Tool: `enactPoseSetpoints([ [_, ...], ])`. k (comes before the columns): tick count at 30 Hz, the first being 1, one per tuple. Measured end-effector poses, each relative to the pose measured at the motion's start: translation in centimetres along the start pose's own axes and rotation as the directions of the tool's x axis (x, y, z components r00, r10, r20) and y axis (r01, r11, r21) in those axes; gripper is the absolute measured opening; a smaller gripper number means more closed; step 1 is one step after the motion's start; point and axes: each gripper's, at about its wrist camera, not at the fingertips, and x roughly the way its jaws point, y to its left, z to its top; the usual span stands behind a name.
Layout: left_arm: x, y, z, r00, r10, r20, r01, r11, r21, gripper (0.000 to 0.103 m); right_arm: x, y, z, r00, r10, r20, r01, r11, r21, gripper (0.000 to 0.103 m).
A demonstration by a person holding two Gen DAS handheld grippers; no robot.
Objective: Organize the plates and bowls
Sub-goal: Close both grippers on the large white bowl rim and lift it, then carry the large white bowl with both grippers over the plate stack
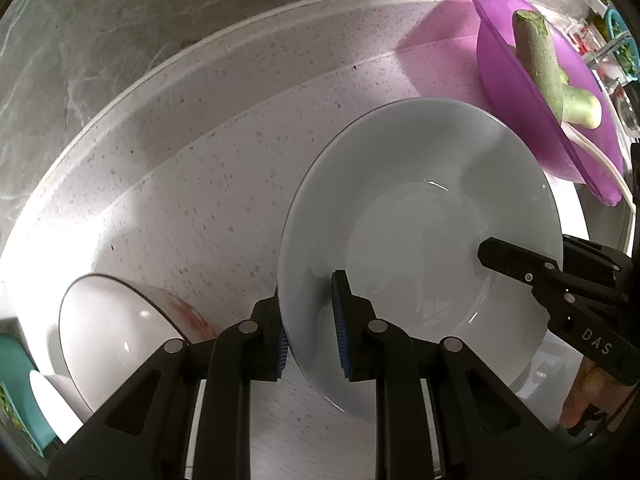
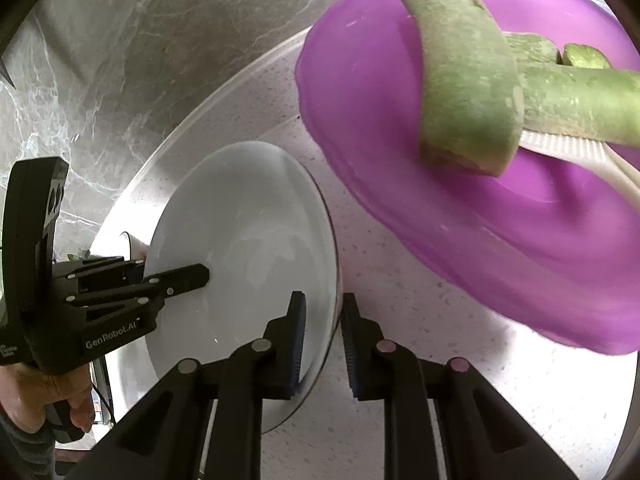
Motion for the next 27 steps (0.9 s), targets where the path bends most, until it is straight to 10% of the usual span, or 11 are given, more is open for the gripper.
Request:
enactPoseSetpoints([
  [16,-4.6,-1.8,-7.9,0.996,-0.061,0.060,0.064,0.997,-0.042,0.016,-3.7,1.9,-1.9,1.000,0.007,0.028,-0.006,0.999,-0.046,0.018],
  [27,-12.5,3.1,-19.4,0.985,-0.036,0.170,0.077,0.969,-0.237,0.016,-3.8,11.3,-4.9,0.994,0.102,-0.029,-0.106,0.968,-0.228,0.018],
])
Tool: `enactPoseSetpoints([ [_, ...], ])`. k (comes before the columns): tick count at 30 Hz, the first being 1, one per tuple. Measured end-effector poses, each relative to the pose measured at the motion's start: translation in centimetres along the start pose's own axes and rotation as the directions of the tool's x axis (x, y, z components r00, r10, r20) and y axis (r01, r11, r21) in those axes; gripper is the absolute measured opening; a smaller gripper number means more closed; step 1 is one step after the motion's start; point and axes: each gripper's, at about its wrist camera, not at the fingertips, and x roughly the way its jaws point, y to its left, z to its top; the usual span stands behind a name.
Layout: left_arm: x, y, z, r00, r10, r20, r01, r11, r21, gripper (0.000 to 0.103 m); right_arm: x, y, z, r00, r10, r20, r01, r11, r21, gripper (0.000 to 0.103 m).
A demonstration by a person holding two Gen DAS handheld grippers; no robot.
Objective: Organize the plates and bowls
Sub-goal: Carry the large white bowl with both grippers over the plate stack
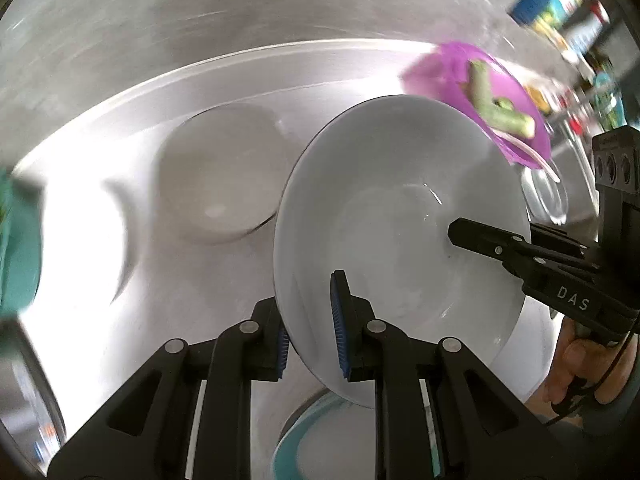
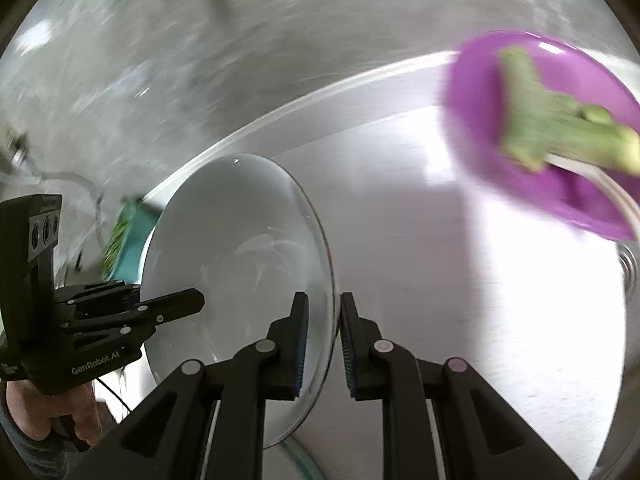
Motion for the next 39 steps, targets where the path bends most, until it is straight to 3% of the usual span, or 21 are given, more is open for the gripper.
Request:
enactPoseSetpoints([
  [5,-3.8,6.4,-5.3,0.999,0.021,0.043,-0.015,0.992,-0.128,0.016,3.1,6.9,-1.2,0.997,0.049,-0.059,-0.054,0.993,-0.100,0.018],
  [10,-5.0,12.7,-11.1,0.999,0.018,0.043,-0.008,0.976,-0.220,0.016,6.3,12.9,-3.5,0.992,0.062,-0.113,-0.080,0.985,-0.155,0.018],
  [18,-6.3,19.0,-19.9,1.000,-0.008,0.020,0.014,0.950,-0.313,0.016,10.7,20.2,-8.2,0.977,0.053,-0.208,-0.099,0.971,-0.218,0.018],
  [26,-5.3,22.0,-26.7,0.999,-0.044,-0.004,0.040,0.929,-0.368,0.016,13.0,21.7,-12.7,0.955,0.014,-0.296,-0.091,0.965,-0.248,0.018],
  [34,-2.2,23.1,-30.0,0.999,-0.049,-0.016,0.039,0.922,-0.384,0.016,15.7,21.9,-14.1,0.951,-0.008,-0.310,-0.077,0.963,-0.259,0.018],
  [39,-0.9,22.9,-28.7,0.999,-0.036,-0.017,0.027,0.924,-0.382,0.016,15.9,21.9,-14.4,0.953,0.006,-0.301,-0.088,0.962,-0.258,0.018],
])
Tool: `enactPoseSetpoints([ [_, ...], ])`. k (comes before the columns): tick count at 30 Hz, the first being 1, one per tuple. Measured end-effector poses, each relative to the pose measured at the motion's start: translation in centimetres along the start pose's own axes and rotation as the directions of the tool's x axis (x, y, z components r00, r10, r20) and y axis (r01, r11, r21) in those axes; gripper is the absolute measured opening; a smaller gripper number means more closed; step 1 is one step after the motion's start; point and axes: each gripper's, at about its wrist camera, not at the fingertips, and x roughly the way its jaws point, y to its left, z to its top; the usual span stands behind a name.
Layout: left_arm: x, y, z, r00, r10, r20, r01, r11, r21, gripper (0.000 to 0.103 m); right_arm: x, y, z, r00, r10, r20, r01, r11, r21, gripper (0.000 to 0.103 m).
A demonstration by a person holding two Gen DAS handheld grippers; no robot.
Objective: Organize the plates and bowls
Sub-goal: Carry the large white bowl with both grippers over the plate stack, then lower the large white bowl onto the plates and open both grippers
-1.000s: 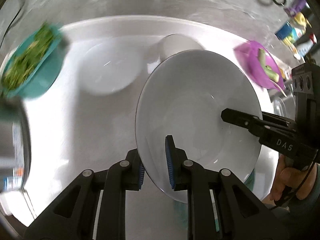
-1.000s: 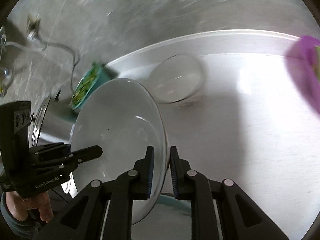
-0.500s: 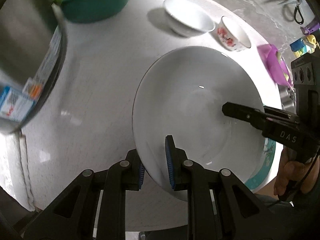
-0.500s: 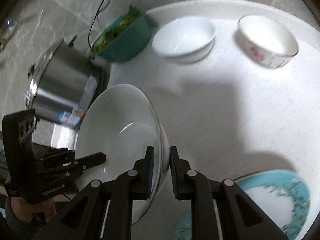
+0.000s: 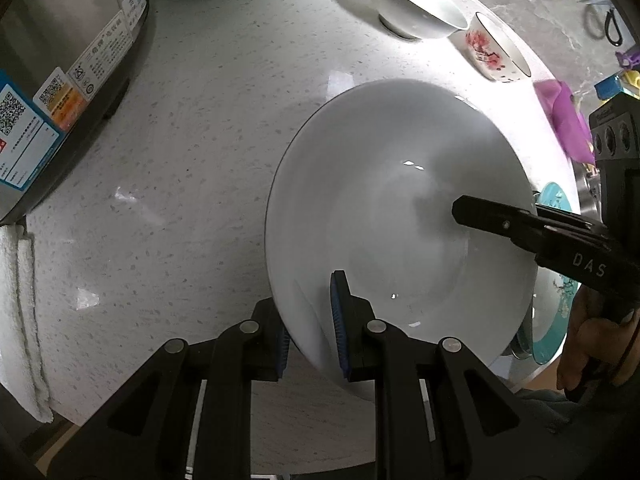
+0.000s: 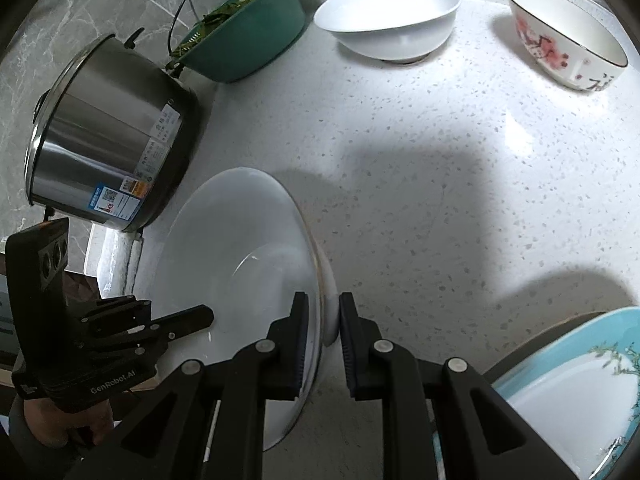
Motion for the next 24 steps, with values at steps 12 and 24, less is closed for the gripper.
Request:
enactPoseSetpoints([
  [12,0.8,0.1,1.3,1.000,0.003,0.027,-0.001,0.999,-0.043,0.018,1.6,0.2,0.7,0.999,0.022,-0.028,-0.023,1.000,-0.019,0.023],
  [24,-7.1,1.3,3.9,0.990,-0.008,0.141,0.024,0.993,-0.112,0.084,-4.1,-1.2,2.6,0.995,0.047,0.085,-0.047,0.999,-0.008,0.065],
])
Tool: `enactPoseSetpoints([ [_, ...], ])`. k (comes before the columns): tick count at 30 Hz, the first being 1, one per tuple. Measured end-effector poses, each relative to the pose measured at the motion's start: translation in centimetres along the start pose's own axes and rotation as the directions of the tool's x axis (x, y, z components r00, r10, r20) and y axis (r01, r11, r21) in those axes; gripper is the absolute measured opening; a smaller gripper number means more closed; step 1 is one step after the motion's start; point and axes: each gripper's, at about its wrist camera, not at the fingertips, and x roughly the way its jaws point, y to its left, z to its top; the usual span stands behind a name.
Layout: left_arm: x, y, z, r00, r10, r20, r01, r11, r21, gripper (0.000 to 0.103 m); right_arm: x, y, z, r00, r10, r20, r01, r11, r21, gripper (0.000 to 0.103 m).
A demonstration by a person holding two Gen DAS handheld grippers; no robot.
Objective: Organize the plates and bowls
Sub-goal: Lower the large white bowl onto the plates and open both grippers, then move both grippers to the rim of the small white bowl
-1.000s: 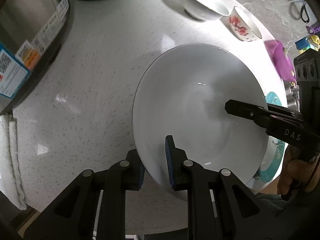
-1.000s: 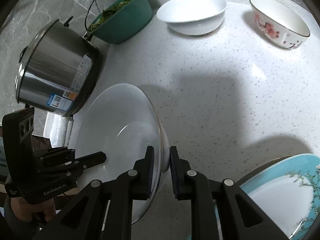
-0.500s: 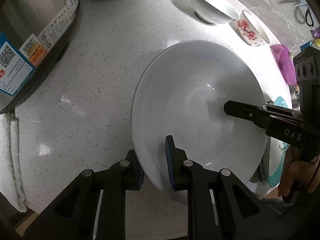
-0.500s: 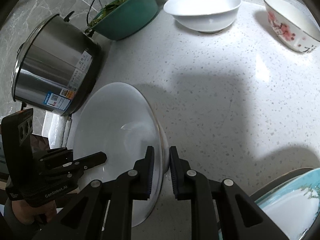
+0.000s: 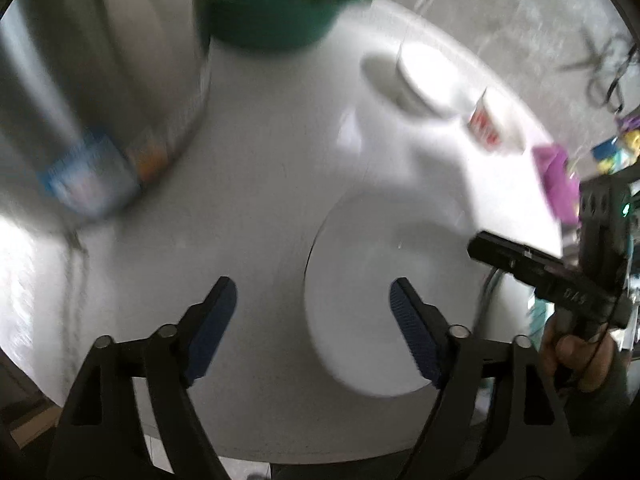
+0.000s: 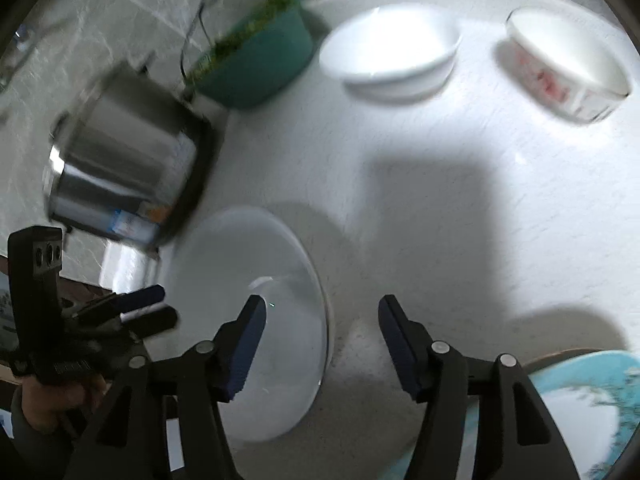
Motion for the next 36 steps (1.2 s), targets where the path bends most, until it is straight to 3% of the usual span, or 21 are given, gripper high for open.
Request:
enactPoseSetpoints([
  [3,-2.0,-2.2,3.7,0.997,-0.033,0.064,0.029,0.998,0.057,0.089,-3.7,-0.9,3.4,0.997,-0.020,0.079,0.020,1.000,0.002,0.072],
  [6,-1.6,-5.2,7.8,0.996,-0.056,0.067,0.047,0.991,0.124,0.089,-6.7,-1.5,8.0,0.987,-0.068,0.143,0.072,0.997,-0.023,0.077],
  [7,-0.9,-6.4,9.4,0.995,-0.072,0.063,0.062,0.985,0.159,0.089,-7.3,-1.8,9.6,0.987,-0.068,0.144,0.072,0.997,-0.025,0.078],
  [9,0.9,-8.3,12.1,0.998,-0.031,0.062,0.019,0.982,0.188,0.089,-7.5,-2.1,13.1,0.991,-0.056,0.124,0.062,0.997,-0.041,0.078],
  [11,3.2,-9.9,15.1,0.998,-0.021,0.051,0.010,0.979,0.203,0.089,-7.1,-2.1,15.1,0.988,-0.094,0.122,0.102,0.992,-0.067,0.076],
  [14,6.4,-11.2,18.1,0.999,0.003,0.032,-0.010,0.979,0.201,0.089,-5.1,-2.5,17.9,0.995,-0.065,0.079,0.073,0.993,-0.095,0.066],
  [18,9.9,-12.1,20.1,0.999,0.032,0.002,-0.032,0.981,0.193,0.089,-1.8,-3.2,19.1,0.993,-0.112,0.026,0.114,0.986,-0.122,0.057],
  [29,15.0,-11.8,22.1,0.996,0.082,-0.038,-0.074,0.981,0.178,0.087,2.9,-5.9,20.1,0.986,-0.150,-0.066,0.144,0.986,-0.088,0.056],
  [34,16.7,-12.2,22.5,0.995,0.075,-0.062,-0.063,0.981,0.184,0.059,4.5,-6.6,20.0,0.975,-0.187,-0.120,0.179,0.981,-0.079,0.056],
  [36,17.4,-12.5,22.6,0.995,0.070,-0.072,-0.055,0.979,0.196,0.043,5.1,-6.8,19.8,0.971,-0.194,-0.140,0.184,0.979,-0.083,0.046],
])
